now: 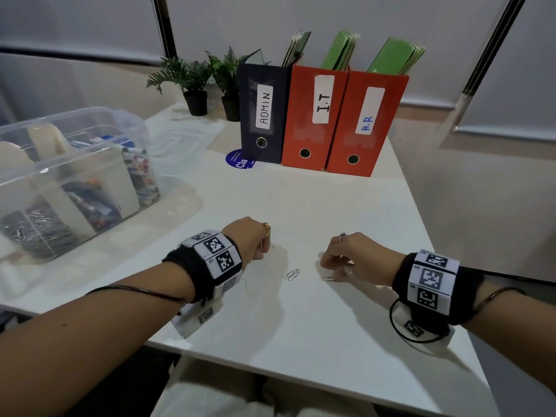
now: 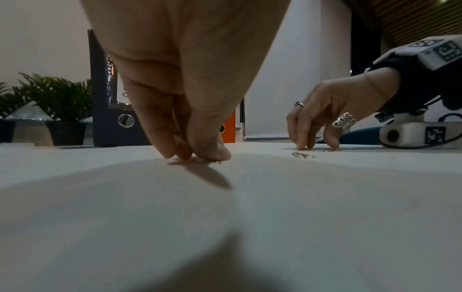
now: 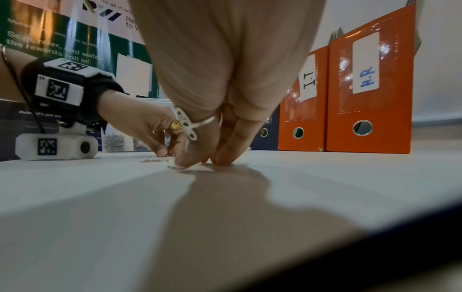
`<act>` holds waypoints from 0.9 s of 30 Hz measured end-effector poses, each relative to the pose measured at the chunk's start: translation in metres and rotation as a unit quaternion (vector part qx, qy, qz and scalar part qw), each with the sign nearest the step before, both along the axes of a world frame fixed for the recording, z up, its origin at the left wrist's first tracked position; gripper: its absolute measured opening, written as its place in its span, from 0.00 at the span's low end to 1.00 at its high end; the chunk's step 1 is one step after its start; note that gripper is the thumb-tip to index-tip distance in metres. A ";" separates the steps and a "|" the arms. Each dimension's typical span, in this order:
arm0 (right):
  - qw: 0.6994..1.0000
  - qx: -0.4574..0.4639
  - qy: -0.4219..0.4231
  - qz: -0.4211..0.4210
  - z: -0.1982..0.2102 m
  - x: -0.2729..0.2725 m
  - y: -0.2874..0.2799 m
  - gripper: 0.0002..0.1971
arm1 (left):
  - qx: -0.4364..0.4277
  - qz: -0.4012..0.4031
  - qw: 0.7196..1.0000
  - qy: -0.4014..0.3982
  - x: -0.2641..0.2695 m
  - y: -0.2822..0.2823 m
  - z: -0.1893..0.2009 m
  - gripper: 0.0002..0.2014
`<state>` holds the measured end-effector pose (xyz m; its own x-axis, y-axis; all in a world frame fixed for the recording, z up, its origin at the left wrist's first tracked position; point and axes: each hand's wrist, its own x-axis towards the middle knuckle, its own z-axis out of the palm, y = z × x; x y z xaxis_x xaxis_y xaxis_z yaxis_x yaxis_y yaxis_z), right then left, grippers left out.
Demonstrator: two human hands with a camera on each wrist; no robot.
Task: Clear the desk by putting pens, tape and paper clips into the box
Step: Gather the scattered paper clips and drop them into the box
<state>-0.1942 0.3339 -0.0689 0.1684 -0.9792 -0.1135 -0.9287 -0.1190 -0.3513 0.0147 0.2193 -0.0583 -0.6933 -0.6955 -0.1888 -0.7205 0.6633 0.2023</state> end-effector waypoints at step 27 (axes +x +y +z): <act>0.998 -0.034 -0.018 -0.057 -0.002 0.004 0.005 0.14 | 0.026 0.077 0.990 0.119 -0.005 -0.002 -0.006 0.26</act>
